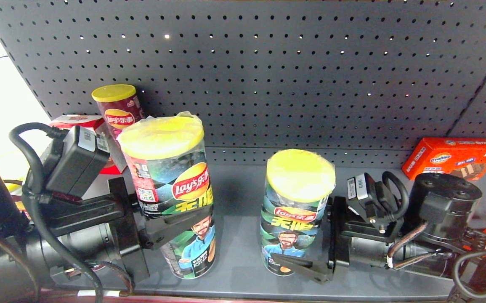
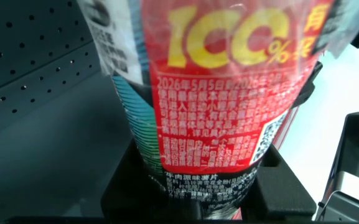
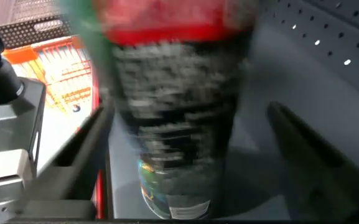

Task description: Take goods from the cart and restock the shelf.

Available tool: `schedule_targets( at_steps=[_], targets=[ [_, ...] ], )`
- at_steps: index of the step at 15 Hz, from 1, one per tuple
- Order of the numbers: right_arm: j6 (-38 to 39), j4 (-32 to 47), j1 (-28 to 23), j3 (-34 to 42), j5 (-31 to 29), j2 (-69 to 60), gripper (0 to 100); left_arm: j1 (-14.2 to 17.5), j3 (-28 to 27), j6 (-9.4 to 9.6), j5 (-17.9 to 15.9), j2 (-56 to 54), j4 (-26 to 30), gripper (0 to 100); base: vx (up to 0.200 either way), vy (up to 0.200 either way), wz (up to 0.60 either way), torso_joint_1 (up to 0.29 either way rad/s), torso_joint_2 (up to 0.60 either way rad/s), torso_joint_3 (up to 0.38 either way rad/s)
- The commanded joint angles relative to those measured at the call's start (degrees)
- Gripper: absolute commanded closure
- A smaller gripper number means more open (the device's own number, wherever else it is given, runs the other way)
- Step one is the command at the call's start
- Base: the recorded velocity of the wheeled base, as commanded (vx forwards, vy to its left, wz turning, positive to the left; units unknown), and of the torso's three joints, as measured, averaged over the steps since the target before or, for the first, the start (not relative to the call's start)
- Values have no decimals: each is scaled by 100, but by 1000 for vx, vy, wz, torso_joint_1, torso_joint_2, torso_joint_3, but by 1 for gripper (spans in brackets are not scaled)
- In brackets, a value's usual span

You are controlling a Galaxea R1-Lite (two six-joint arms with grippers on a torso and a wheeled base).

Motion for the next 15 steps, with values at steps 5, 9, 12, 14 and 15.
schedule_targets(
  at_steps=[5,9,12,14,15],
  targets=[
    [29,59,-272,728,-27,-1366,0,-1,-8,8,2,-17,-3,100,0,0,0,0,0,0],
    [38,525,-1011,1413,-159,-3027,0,-1,0,8,2,-26,-3,100,0,0,0,0,0,0],
    [284,1808,-1432,1501,-1504,-4758,0,-10,27,8,-7,-70,-3,100,0,0,0,0,0,0],
    [539,3012,-1441,1501,-2269,-6121,0,-18,71,17,-25,-184,-12,100,0,0,0,0,0,0],
    [547,3645,-1441,1510,-2427,-6710,0,-36,88,35,-34,-228,-12,100,0,0,0,0,0,0]
  ],
)
